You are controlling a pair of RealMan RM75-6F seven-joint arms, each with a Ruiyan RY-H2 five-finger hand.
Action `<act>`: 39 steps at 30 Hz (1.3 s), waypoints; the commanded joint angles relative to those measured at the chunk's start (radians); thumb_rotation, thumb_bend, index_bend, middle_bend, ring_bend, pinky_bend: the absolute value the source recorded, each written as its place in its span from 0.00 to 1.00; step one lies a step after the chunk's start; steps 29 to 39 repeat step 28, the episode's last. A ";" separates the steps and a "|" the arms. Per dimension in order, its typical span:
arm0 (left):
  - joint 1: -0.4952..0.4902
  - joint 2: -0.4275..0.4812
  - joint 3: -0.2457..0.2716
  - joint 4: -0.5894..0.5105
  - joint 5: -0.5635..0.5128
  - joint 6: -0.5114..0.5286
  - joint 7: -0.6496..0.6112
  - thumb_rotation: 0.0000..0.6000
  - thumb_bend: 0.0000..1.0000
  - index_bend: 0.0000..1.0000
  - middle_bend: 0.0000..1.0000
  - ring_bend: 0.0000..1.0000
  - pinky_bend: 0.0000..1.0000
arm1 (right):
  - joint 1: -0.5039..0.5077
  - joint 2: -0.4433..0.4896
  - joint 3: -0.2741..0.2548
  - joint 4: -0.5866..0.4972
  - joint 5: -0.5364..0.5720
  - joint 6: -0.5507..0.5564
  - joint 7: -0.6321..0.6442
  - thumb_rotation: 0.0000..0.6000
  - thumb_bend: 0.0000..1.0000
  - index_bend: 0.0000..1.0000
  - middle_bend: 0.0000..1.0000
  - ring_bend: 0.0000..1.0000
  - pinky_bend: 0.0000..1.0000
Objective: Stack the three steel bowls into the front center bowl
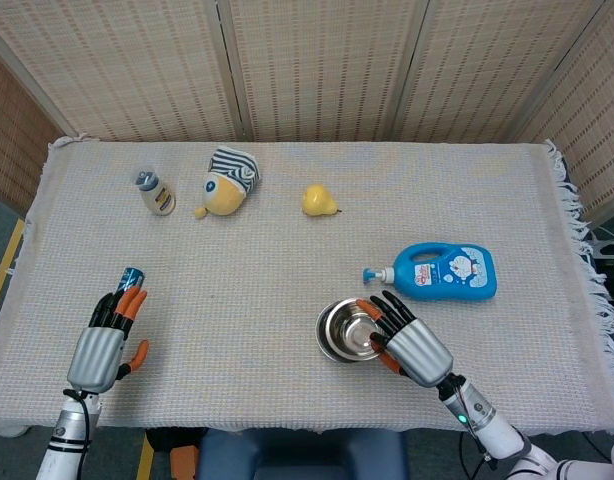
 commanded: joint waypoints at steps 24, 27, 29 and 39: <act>0.096 0.247 0.130 -0.060 0.118 0.054 -0.217 1.00 0.42 0.00 0.00 0.00 0.07 | -0.390 0.381 -0.018 -0.340 0.262 0.232 -0.152 1.00 0.02 0.00 0.00 0.00 0.00; 0.106 0.256 0.112 -0.062 0.132 0.096 -0.238 1.00 0.42 0.00 0.00 0.00 0.07 | -0.399 0.401 0.008 -0.342 0.248 0.241 -0.088 1.00 0.02 0.00 0.00 0.00 0.00; 0.110 0.257 0.110 -0.058 0.137 0.106 -0.234 1.00 0.42 0.00 0.00 0.00 0.07 | -0.405 0.399 0.016 -0.335 0.241 0.247 -0.087 1.00 0.02 0.00 0.00 0.00 0.00; 0.110 0.257 0.110 -0.058 0.137 0.106 -0.234 1.00 0.42 0.00 0.00 0.00 0.07 | -0.405 0.399 0.016 -0.335 0.241 0.247 -0.087 1.00 0.02 0.00 0.00 0.00 0.00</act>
